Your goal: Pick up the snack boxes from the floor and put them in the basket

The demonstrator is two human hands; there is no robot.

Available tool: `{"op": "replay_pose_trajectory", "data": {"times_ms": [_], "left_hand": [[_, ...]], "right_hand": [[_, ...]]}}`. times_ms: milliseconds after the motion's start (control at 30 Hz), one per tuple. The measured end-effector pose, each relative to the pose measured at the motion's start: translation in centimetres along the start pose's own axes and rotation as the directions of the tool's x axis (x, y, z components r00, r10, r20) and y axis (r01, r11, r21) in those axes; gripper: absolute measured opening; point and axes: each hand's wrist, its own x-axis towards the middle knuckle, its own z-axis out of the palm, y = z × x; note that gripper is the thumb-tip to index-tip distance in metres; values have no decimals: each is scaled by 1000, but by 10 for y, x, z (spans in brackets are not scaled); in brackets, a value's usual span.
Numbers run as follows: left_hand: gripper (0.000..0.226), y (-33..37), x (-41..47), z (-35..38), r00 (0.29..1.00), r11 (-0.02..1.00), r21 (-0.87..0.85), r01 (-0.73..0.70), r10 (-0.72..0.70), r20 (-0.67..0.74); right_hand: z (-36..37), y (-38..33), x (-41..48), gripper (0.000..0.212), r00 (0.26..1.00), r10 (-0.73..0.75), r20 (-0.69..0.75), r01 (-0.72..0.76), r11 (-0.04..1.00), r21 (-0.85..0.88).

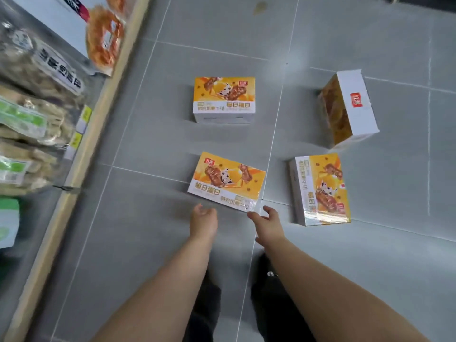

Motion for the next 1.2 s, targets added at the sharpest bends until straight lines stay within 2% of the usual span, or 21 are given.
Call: {"op": "replay_pose_trajectory", "data": {"times_ms": [67, 133, 233, 300, 367, 500, 600, 667, 733, 800, 867, 933, 1000, 1100, 1133, 1200], "left_hand": [[47, -5, 50, 8, 998, 996, 85, -40, 44, -42], [44, -3, 92, 12, 992, 989, 129, -76, 88, -88], [41, -1, 143, 14, 983, 971, 199, -133, 156, -101], [54, -7, 185, 19, 978, 930, 325, -168, 198, -60], [65, -17, 219, 25, 984, 905, 398, -150, 177, -30], [57, -2, 168, 9, 979, 890, 413, -192, 200, 25], [44, 1, 178, 4, 975, 870, 446, -211, 220, 34], [45, 10, 186, 4, 986, 907, 386, -168, 160, 52], [50, 19, 191, 2, 988, 963, 239, -124, 97, 122], [71, 28, 190, -6, 976, 985, 157, -72, 38, 213], [83, 31, 187, -19, 977, 992, 109, -62, 38, 208], [79, 51, 146, -41, 988, 997, 59, -55, 46, 150], [64, 71, 95, -59, 988, 996, -26, -81, 84, 132], [35, 103, 13, -104, 990, 986, -139, -90, 103, 93], [33, 113, -15, -120, 992, 984, -157, -89, 102, 75], [47, 135, -66, -153, 993, 979, -180, -99, 109, 49]], "right_hand": [[14, 6, 45, 66, 997, -69, -34, 69, 998, -12], [22, 9, 85, 73, 991, -119, -67, 112, 989, -100], [25, -5, 129, 85, 993, -62, -97, 49, 990, -132], [23, -23, 140, 84, 997, -18, -75, 13, 997, -75], [22, -31, 136, 77, 997, -10, -72, 5, 998, -66], [19, -17, 129, 68, 992, 86, -89, -98, 985, -144], [25, -16, 142, 55, 989, 125, -82, -136, 981, -138], [30, -16, 155, 46, 990, 136, -37, -139, 985, -104], [32, -18, 155, 37, 988, 152, 13, -150, 986, -71], [30, -25, 146, 26, 988, 151, 33, -150, 988, -41], [27, -38, 126, 29, 987, 151, 53, -149, 988, -38], [24, -61, 95, 41, 990, 127, 61, -124, 991, -59], [21, -80, 63, 53, 994, 96, 57, -92, 994, -67], [19, -132, -16, 52, 999, -26, 33, 30, 994, -103], [19, -150, -45, 55, 997, -71, 25, 74, 989, -126], [20, -184, -102, 62, 987, -161, 21, 162, 972, -168]]}}
